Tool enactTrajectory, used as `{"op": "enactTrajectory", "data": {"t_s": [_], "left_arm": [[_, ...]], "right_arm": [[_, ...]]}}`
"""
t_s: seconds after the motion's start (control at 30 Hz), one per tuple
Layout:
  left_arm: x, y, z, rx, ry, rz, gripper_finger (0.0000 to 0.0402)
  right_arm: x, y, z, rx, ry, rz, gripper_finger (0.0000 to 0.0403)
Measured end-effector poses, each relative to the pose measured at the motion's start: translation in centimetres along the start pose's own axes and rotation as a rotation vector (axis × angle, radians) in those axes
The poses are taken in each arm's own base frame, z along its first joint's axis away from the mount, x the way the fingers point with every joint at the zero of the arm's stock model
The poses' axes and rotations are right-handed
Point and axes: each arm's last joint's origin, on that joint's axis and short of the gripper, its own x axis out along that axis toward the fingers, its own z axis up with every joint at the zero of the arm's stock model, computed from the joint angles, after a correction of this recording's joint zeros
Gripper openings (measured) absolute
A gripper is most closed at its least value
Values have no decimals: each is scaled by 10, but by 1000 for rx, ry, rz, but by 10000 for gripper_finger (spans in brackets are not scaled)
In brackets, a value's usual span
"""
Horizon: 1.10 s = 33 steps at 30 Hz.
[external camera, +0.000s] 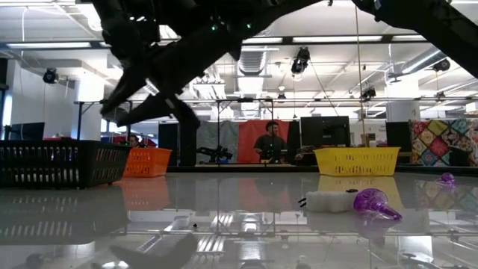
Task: Sort Halloween decoration
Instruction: Put the violet witch hat into the yellow bin
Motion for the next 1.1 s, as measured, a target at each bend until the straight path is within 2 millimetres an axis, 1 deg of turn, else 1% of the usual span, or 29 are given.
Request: {"op": "enactTrajectory", "data": {"t_s": [0.13,0.37,0.5,0.63,0.8,0.97,1.1], "left_arm": [[1,-3,-7,-6,73,-36,120],[15,-17,-19,-50,67,-295,120],[28,-24,-29,-68,115,-327,120],[39,-33,-42,-89,170,-351,120],[48,-51,-62,-88,225,-382,117],[54,-73,-78,-88,281,-413,107],[50,-91,-77,-42,270,-438,99]], "right_arm": [[-17,1,8,-19,80,-127,118],[-57,-1,16,-85,187,-482,120],[-82,-5,17,-95,244,-642,120],[-107,-9,16,-64,276,-799,121],[-139,-13,19,-78,243,-1011,121],[-158,-21,33,-48,198,-1030,121],[-168,-31,43,-63,206,-1035,121]]}}
